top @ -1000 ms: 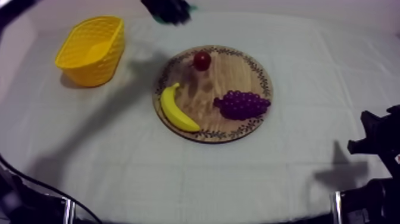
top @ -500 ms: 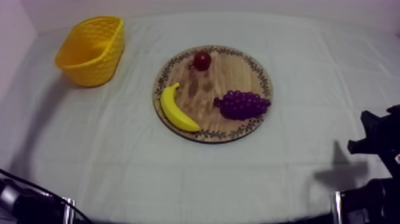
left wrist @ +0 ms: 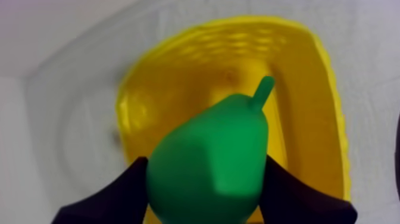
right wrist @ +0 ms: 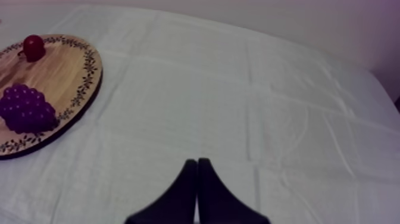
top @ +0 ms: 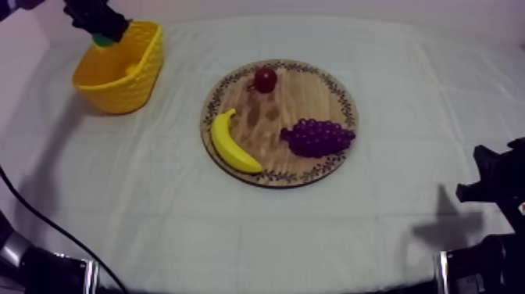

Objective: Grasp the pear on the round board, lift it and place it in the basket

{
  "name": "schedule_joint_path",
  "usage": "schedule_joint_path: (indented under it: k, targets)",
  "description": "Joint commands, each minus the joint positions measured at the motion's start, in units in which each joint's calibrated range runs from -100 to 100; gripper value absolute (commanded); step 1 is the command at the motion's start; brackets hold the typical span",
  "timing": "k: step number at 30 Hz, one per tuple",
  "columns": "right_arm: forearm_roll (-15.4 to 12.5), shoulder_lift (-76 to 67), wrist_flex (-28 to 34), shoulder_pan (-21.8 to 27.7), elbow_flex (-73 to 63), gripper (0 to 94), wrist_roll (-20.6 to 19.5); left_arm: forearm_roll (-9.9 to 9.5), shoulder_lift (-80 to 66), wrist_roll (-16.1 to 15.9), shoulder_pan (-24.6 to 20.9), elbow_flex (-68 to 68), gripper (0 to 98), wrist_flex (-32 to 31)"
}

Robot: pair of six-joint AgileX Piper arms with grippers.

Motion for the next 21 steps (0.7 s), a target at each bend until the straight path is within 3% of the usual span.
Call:
schedule_joint_path:
  k: [1,18,21]
  targets:
    - [0.00,-0.02,0.00,-0.01,0.04,0.3,0.02,0.54,2.82,0.21,-0.08,0.69,57.3,-1.51]
    - [0.00,-0.02,0.00,-0.01,0.04,0.3,0.00,6.87,10.34,-2.42,-1.01,-1.39,78.3,-3.60]
    - [0.00,-0.02,0.00,-0.01,0.04,0.3,0.01,7.34,9.22,-2.61,-0.95,-0.63,75.5,-4.37]
